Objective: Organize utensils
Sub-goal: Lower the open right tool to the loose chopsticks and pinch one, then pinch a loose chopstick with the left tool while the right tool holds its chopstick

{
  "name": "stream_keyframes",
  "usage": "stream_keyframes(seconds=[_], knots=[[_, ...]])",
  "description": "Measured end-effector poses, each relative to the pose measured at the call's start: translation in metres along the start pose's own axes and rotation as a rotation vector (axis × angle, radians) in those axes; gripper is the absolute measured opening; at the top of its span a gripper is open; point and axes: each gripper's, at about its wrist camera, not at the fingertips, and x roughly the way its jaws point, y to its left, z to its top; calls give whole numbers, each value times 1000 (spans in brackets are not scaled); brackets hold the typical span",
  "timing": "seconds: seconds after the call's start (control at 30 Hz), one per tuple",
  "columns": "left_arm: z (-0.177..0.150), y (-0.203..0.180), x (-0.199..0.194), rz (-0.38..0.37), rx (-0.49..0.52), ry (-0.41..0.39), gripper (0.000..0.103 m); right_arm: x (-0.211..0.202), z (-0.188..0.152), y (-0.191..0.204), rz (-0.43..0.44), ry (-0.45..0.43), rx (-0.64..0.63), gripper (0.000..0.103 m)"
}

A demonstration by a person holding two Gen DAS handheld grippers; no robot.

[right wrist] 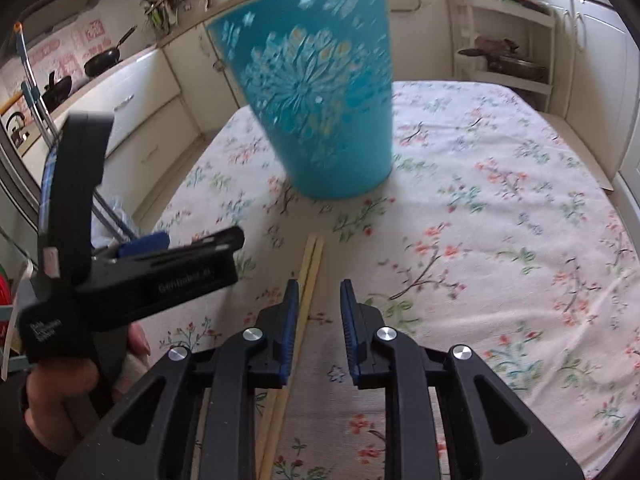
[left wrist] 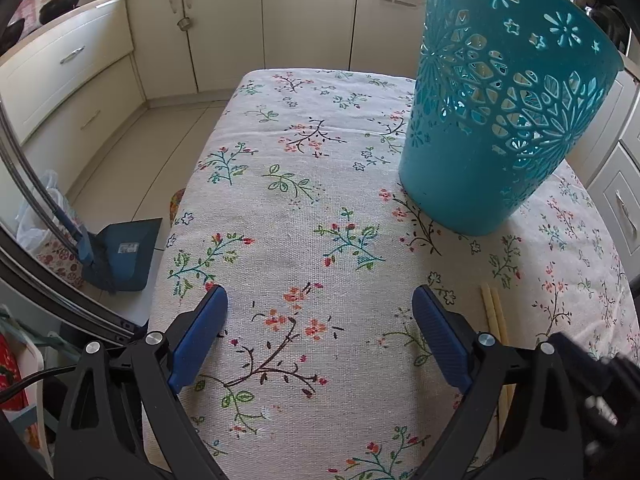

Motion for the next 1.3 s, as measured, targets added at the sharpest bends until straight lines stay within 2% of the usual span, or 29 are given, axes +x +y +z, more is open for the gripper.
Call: stream_keyframes(seconds=[0.17, 0.43, 0.57, 0.83, 1.0, 1.13, 1.3], knots=[[0, 1, 0, -2, -3, -1, 90, 11, -6, 1, -22, 24, -21, 22], [0, 2, 0, -6, -6, -2, 90, 13, -7, 5, -62, 18, -68, 22], [0, 2, 0, -6, -5, -2, 90, 12, -9, 8, -80, 27, -130, 14], [0, 0, 1, 2, 4, 1, 90, 2, -8, -28, -138, 26, -98, 10], [-1, -6, -3, -1, 31, -15, 91, -3, -13, -39, -115, -9, -33, 8], [-7, -15, -17, -41, 85, -57, 91, -5, -15, -46, -86, -30, -5, 8], [-20, -41, -25, -100, 131, -19, 90, -7, -13, -55, -40, -30, 43, 8]])
